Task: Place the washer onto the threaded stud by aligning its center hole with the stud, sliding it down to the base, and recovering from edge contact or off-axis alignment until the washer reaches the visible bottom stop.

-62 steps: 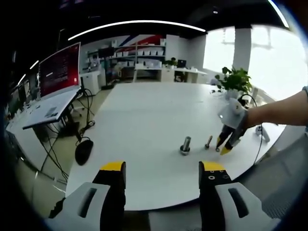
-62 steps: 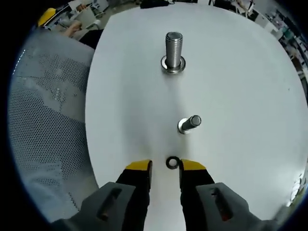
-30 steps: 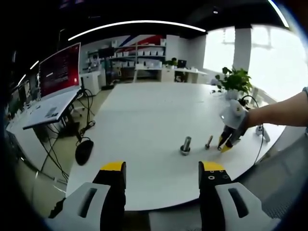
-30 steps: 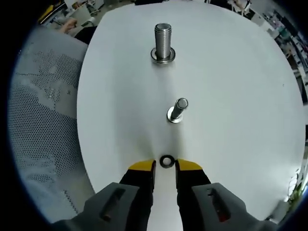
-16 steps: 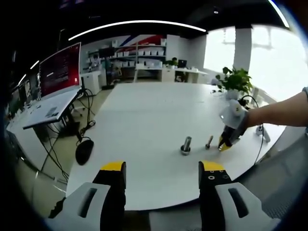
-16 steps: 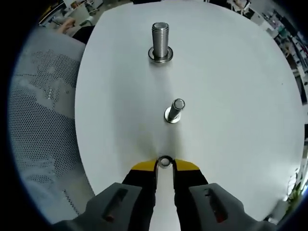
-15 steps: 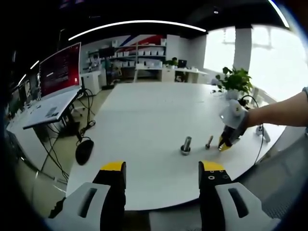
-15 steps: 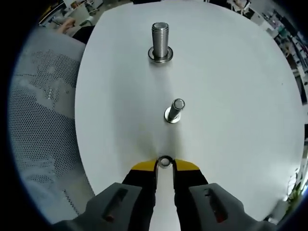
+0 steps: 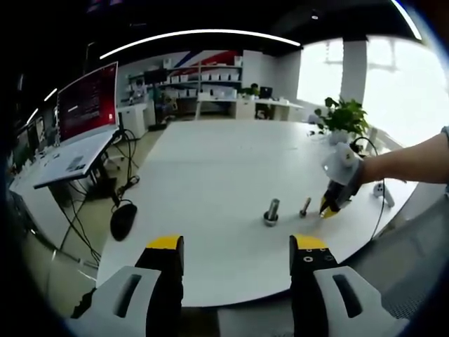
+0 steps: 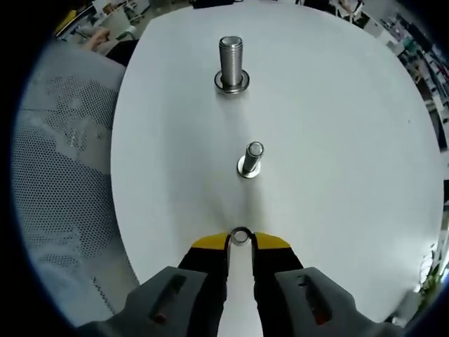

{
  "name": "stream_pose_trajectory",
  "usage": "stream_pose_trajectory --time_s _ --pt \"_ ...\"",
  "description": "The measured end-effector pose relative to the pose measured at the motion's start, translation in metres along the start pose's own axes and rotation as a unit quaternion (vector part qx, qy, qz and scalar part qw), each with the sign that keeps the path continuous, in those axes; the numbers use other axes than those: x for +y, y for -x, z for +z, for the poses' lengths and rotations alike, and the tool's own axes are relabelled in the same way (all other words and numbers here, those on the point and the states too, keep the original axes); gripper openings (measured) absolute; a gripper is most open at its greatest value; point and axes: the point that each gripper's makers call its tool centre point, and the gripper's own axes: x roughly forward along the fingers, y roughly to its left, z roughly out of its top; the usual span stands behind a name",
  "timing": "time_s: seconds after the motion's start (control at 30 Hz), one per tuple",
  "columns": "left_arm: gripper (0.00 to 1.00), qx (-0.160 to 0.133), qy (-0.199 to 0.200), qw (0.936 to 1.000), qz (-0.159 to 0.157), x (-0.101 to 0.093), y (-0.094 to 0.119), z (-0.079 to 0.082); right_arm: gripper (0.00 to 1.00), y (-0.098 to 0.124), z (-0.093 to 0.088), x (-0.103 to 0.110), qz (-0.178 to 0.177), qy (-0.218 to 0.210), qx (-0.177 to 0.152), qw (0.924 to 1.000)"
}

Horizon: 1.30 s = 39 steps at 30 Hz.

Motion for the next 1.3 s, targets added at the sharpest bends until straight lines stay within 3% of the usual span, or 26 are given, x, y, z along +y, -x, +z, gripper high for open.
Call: stream_pose_trajectory --time_s 0.6,1.3 --pt "0.6 0.002 -0.001 1.0 -0.001 -0.001 0.0 0.0 0.14 0.031 0.02 -0.005 -0.004 0.003 -0.036 0.9994" --pt "0.6 0.001 -0.001 1.0 -0.001 -0.001 0.0 0.0 0.14 0.053 0.047 -0.014 -0.018 0.027 -0.052 0.9981"
